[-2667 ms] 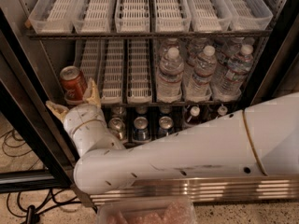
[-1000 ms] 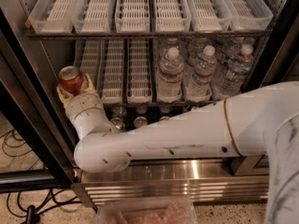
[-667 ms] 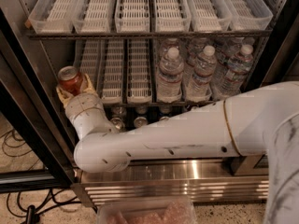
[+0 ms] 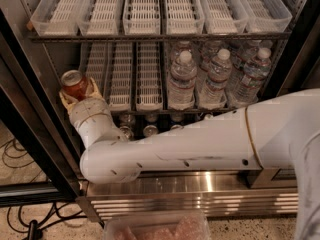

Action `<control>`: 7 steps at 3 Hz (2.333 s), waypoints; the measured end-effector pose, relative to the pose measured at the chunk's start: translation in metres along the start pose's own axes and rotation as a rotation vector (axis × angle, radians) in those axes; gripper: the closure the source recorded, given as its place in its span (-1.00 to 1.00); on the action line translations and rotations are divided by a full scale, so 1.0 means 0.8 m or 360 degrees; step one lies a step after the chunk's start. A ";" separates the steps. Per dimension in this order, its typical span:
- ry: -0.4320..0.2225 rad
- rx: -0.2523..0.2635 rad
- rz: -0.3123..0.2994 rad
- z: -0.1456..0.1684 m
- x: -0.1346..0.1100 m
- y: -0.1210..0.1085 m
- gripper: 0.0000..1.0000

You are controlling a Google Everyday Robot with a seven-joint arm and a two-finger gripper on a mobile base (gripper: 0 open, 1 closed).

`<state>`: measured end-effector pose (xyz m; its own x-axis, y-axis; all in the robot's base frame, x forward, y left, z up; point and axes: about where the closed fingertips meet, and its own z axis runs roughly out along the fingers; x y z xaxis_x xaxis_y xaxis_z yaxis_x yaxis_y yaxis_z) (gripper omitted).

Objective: Pick coke can from middle shelf of fridge

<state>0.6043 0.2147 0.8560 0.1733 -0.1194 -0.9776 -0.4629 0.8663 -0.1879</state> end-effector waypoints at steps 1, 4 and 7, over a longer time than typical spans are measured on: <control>-0.0048 -0.0030 0.0056 -0.004 -0.029 -0.003 1.00; 0.0025 -0.0121 0.0170 -0.054 -0.068 -0.047 1.00; 0.0186 -0.0322 0.0227 -0.091 -0.053 -0.054 1.00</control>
Offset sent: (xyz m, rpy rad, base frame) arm -0.0195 -0.0142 0.0544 0.1010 -0.0084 0.0536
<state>0.5535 0.1470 0.8988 -0.0025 -0.0686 -0.9976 -0.6417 0.7653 -0.0510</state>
